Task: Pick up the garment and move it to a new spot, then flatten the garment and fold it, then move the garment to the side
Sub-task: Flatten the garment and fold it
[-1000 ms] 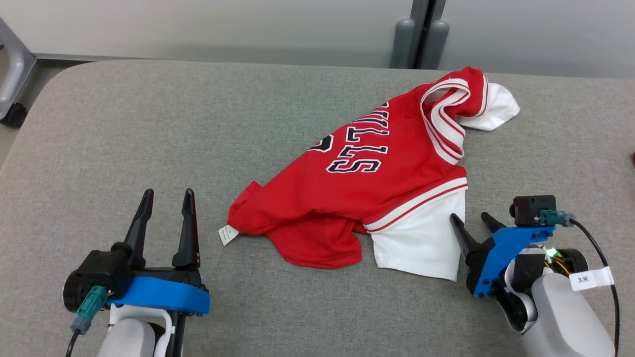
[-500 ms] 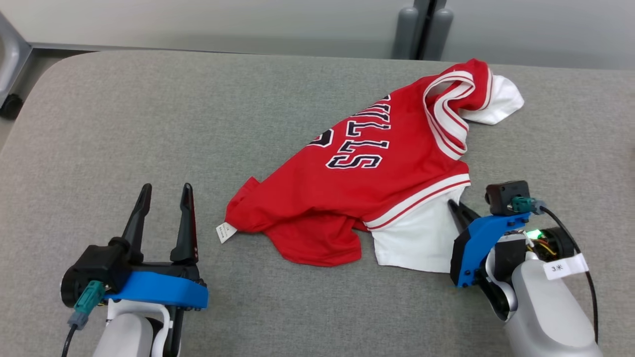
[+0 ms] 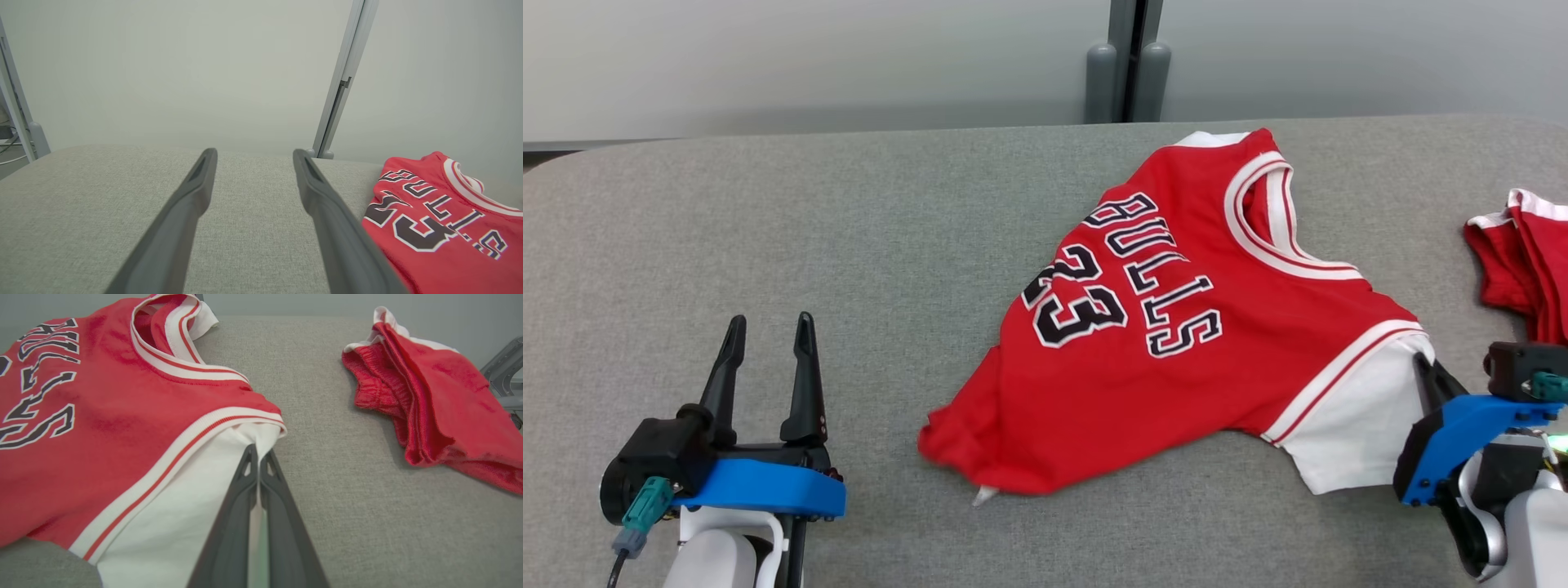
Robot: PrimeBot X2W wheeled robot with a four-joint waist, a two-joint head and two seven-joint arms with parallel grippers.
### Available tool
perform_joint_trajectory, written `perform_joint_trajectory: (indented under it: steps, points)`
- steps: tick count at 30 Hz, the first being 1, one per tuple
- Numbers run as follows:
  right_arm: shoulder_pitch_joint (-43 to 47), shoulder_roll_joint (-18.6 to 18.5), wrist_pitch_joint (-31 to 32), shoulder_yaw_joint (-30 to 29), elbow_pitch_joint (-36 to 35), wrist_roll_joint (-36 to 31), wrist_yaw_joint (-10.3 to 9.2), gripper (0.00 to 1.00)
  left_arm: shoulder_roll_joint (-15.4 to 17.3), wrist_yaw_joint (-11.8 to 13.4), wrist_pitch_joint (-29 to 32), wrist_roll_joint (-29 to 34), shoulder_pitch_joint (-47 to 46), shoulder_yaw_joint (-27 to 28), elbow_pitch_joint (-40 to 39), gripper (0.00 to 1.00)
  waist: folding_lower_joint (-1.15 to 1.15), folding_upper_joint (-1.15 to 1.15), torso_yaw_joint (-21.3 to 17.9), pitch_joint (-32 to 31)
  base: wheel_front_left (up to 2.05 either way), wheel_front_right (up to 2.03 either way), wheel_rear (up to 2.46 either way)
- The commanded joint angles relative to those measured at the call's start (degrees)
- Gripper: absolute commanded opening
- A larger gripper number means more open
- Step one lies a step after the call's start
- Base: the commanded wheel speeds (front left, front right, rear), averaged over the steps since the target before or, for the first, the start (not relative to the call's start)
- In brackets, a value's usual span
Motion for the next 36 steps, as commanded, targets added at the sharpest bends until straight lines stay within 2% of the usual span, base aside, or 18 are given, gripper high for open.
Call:
perform_joint_trajectory:
  steps: [1,4,5,6,10,18,24,30,35,36]
  points:
    - [1.3,-0.1,0.4,-1.1,-1.1,0.0,0.03,0.0,0.5,0.2,-0.3,-0.1,0.5,0.3,-0.2,1.0,0.0,0.0,-0.6,-0.3,0.0,0.0,0.0]
    - [2.2,0.7,0.4,-2.4,-2.1,0.9,0.03,0.0,0.5,0.3,-0.3,-0.2,0.7,0.3,-0.2,1.0,0.0,0.0,-0.8,-0.5,0.0,0.0,0.0]
    - [2.5,0.8,0.2,-2.3,-2.2,1.2,0.02,0.25,0.6,0.3,-0.3,-0.2,0.8,0.3,-0.1,1.0,0.0,0.0,-0.8,-0.6,0.0,0.0,0.0]
    - [3.0,1.1,0.3,-2.1,-2.1,1.5,0.02,1.0,0.6,0.2,-0.3,-0.3,0.9,0.3,0.1,1.0,0.0,0.0,-0.8,-0.9,0.0,0.0,0.0]
    - [4.1,1.6,-1.8,-2.0,-3.6,1.9,0.02,1.0,0.7,0.1,-0.3,-0.5,1.6,0.2,0.6,1.0,0.0,0.0,-0.4,-1.9,0.0,0.0,0.0]
    - [9.4,2.4,-12.8,0.2,-9.8,2.5,0.03,1.0,0.5,0.1,-0.3,-0.7,3.2,0.0,1.3,1.0,0.0,0.0,0.4,-4.0,0.0,0.0,0.0]
    - [13.4,2.6,-14.8,2.2,-11.2,4.4,0.03,1.0,-0.1,-0.7,1.4,-0.7,3.2,-2.5,2.1,1.0,0.0,0.0,0.0,-4.5,0.0,0.0,0.0]
    - [12.7,2.7,-15.1,3.8,-10.3,6.1,0.03,1.0,-1.1,-1.8,12.9,-3.3,-0.3,-8.0,4.2,1.0,0.0,0.0,-1.1,-3.9,0.0,0.0,0.0]
    - [11.4,2.7,-15.9,5.2,-10.0,6.7,0.03,1.0,-0.3,-2.1,24.3,-4.9,-3.2,-12.2,5.9,1.0,0.0,0.0,-2.3,-2.8,0.0,0.0,0.0]
    - [11.4,2.7,-15.9,5.2,-10.0,6.7,0.03,1.0,-0.3,-2.1,24.3,-4.9,-3.2,-12.2,5.9,1.0,0.0,0.0,-2.3,-2.8,0.0,0.0,0.0]
